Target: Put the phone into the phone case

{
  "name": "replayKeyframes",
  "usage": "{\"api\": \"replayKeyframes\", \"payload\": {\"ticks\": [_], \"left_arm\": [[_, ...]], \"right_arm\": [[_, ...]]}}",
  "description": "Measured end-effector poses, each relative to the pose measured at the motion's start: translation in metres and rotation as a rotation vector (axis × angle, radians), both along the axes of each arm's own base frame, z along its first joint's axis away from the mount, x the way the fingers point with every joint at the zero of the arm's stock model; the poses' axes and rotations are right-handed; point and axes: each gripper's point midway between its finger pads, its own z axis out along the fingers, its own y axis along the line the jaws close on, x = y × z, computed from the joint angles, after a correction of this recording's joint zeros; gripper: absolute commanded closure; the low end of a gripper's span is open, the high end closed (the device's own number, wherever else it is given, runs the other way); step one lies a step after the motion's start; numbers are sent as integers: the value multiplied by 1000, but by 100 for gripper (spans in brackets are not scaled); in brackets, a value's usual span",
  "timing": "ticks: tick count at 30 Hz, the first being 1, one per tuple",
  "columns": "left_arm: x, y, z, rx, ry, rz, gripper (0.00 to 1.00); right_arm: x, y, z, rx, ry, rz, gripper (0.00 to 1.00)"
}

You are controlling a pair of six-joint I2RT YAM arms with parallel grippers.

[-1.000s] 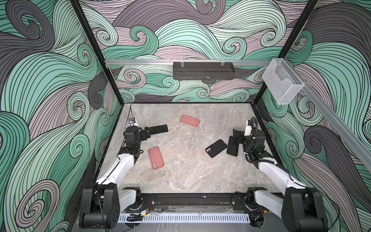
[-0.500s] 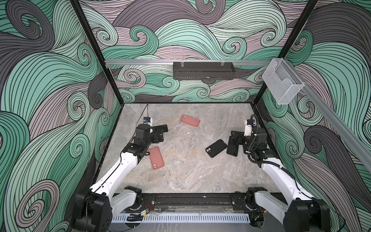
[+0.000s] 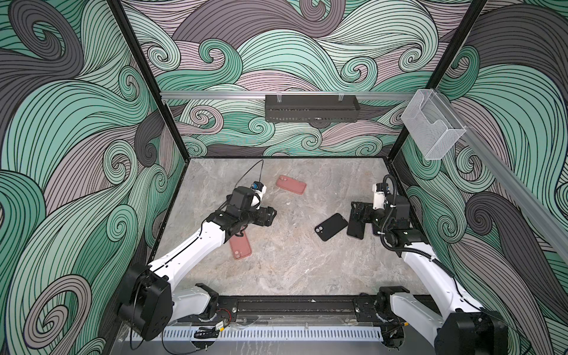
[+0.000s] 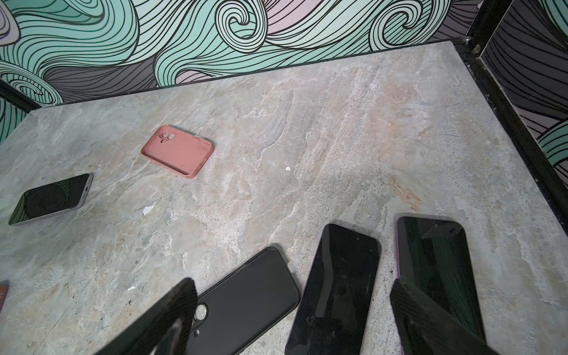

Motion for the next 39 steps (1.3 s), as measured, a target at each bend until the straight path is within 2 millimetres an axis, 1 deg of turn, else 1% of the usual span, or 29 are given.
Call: {"api": "replayKeyframes", "payload": {"ticks": [2,6,9,13,19,21,26,31,35,39], "left_arm": [[2,-11,-7,12,27,-25,26],[5,-38,-20,37,72,-82,26],[6,-64,-33,62,100,-130,27],[2,-96,-49,96,139,-197,29],[-4,-139,-62,146,161,-288,39],[-5,-150,-66,167,165,-309,42],[-5,-169,-77,214,174,-334,48],[-4,-185,-95,260,197,-346,54],[-3,-193,-109,288,215,-354,58],[-4,-196,-118,309,226,-358,61]], "right_arm": [[0,1,1,2,-3,3,2],[-1,3,2,10,-4,14,1],[-2,3,1,10,1,17,1],[-3,4,-1,11,8,19,1],[-3,4,-1,10,10,20,1],[-4,5,-1,10,11,21,1],[-5,4,-3,6,22,16,2],[-7,-2,-1,-10,17,-10,2],[-9,-6,5,-21,-1,-31,2],[-11,-9,8,-29,-10,-45,2]]}}
